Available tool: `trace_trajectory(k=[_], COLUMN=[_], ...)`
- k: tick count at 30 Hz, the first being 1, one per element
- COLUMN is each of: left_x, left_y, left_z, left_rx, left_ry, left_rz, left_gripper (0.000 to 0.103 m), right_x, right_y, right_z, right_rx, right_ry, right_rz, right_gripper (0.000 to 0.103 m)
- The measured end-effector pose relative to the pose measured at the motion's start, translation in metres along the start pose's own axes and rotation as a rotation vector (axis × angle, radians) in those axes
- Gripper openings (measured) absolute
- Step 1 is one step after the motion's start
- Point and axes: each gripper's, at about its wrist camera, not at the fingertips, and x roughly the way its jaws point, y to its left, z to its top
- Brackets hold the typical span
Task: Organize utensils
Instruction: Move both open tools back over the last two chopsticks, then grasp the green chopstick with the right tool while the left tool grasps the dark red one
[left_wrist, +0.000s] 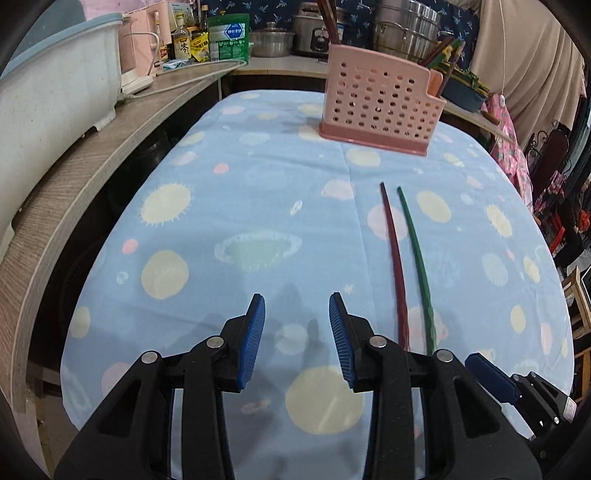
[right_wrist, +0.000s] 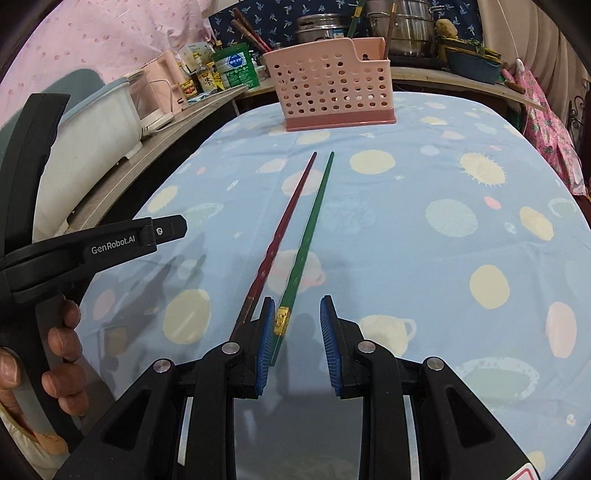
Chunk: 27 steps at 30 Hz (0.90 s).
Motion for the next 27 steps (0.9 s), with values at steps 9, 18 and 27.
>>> trace_trajectory(k=[9, 18, 27], left_x=[0.001, -0.001, -0.003], left_y=[0.001, -0.005, -0.030], left_z=[-0.016, -0.022, -0.030], left_rx=[0.010, 0.023, 0.066], left_ry=[0.019, 0.024, 0.032], left_rz=[0.017, 0.006, -0.046], left_gripper=[0.047, 0.055, 0.065], right_x=[0.010, 0.007, -0.010], right_y=[0.010, -0.001, -0.037], right_z=[-0.009, -0.011, -0.018], right_rx=[-0.037, -0.019, 0.069], right_ry=[0.018, 0.007, -0.018], right_rz=[-0.013, -0.056, -0.102], right_gripper=[0.024, 0.007, 0.007])
